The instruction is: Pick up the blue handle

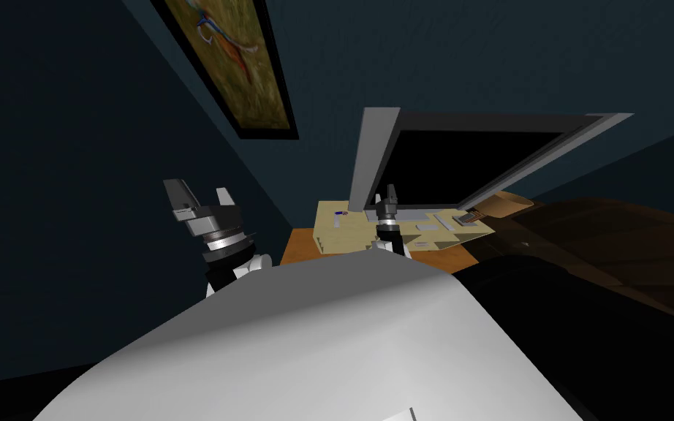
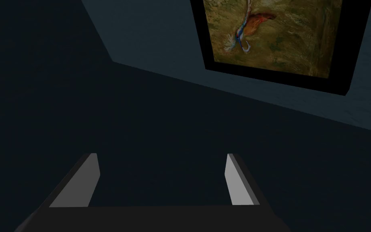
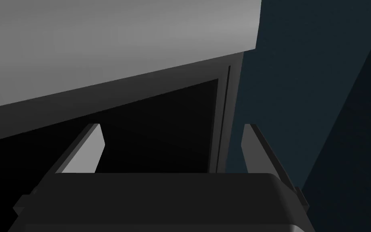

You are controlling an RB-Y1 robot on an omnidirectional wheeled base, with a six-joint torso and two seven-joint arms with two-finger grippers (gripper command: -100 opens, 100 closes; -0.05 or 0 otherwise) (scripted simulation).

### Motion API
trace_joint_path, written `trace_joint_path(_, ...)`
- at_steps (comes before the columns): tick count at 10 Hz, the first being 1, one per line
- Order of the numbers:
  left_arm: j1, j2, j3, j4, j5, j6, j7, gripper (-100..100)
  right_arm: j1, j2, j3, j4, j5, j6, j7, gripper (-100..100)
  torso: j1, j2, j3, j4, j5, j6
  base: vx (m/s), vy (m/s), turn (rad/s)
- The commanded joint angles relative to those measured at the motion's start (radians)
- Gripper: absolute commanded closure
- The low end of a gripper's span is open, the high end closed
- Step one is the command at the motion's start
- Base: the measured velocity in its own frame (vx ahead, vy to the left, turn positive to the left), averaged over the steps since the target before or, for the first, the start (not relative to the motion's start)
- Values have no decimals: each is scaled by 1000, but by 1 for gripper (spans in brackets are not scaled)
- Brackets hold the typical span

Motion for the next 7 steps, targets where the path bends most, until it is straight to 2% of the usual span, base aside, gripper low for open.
trace_joint_path(1, 0, 0, 0, 0, 0, 0, 0, 0, -12, -48, 4, 33, 4, -14, 3, -100, 0, 0, 0, 0, 0, 0, -13, 64, 11)
trace_joint_path(5, 0, 0, 0, 0, 0, 0, 0, 0, -56, -151, 21, 149, 20, -54, 15, -100, 9, -1, 0, 0, 2, 0, -1, 134, 18)
trace_joint_path(6, 0, 0, 0, 0, 0, 0, 0, 0, -56, -151, 21, 150, 20, -54, 15, -100, 10, 0, 0, 0, 2, 0, -9, 111, 1)
trace_joint_path(7, 0, 0, 0, 0, 0, 0, 0, 0, -72, -180, 27, 185, 27, -67, 21, -100, 8, 0, 0, 0, 2, 0, 1, 98, 23)
